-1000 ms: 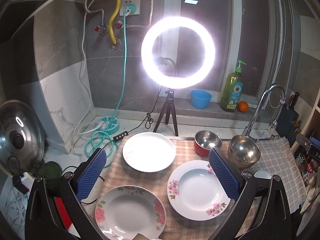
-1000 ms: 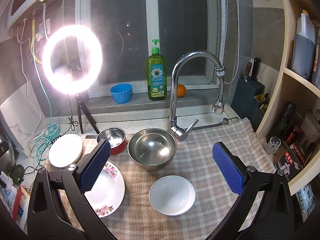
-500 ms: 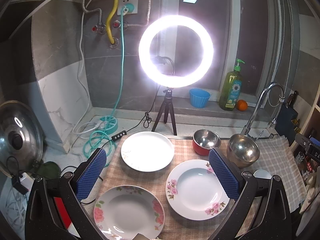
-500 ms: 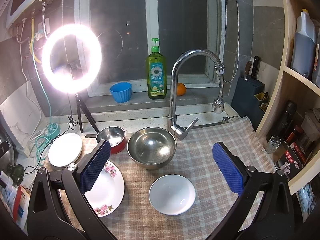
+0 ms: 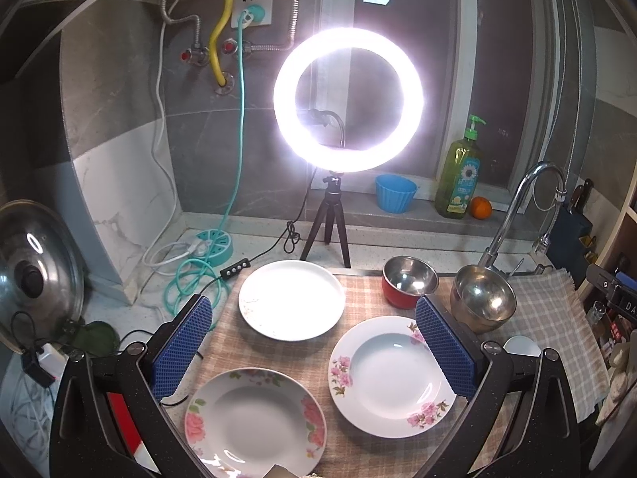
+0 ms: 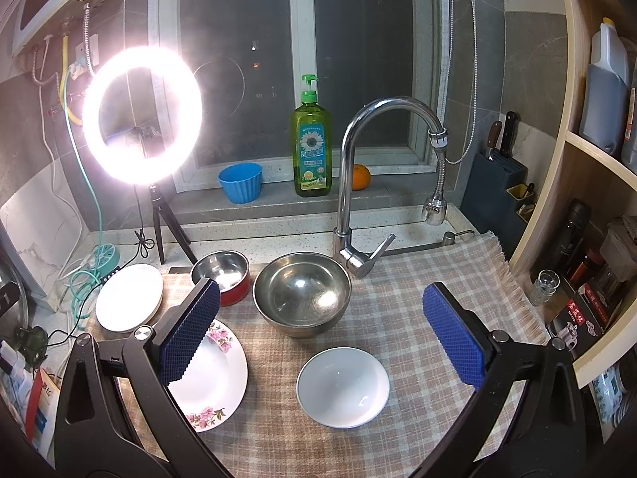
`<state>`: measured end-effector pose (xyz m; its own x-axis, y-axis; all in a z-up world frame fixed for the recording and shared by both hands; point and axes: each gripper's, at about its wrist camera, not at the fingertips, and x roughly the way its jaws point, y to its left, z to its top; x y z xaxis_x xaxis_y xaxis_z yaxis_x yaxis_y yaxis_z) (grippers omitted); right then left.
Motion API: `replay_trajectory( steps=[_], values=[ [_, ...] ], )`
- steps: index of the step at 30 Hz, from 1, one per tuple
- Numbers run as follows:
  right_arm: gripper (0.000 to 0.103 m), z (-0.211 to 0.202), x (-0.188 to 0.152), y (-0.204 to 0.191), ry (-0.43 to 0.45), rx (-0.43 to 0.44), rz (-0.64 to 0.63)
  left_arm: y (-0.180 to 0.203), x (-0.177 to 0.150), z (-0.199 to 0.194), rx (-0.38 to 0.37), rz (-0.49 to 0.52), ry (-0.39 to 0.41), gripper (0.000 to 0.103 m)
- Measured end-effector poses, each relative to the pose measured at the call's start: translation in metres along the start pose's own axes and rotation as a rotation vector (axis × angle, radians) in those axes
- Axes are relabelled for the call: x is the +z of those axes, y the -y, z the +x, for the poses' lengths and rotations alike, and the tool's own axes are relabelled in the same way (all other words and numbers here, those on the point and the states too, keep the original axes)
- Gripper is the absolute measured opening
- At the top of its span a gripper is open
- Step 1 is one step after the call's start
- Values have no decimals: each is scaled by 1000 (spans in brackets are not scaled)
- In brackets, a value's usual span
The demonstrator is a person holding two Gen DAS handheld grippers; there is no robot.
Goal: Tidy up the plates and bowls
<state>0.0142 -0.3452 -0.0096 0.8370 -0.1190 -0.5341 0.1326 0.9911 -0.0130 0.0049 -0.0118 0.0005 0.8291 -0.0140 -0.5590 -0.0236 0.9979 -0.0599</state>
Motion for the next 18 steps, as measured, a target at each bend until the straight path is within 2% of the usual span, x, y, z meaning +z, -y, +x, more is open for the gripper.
replay_trajectory(
  steps=[18],
  values=[
    [103, 5, -5, -1, -8, 1, -1, -2, -2, 6, -4, 0, -17, 102]
  ],
)
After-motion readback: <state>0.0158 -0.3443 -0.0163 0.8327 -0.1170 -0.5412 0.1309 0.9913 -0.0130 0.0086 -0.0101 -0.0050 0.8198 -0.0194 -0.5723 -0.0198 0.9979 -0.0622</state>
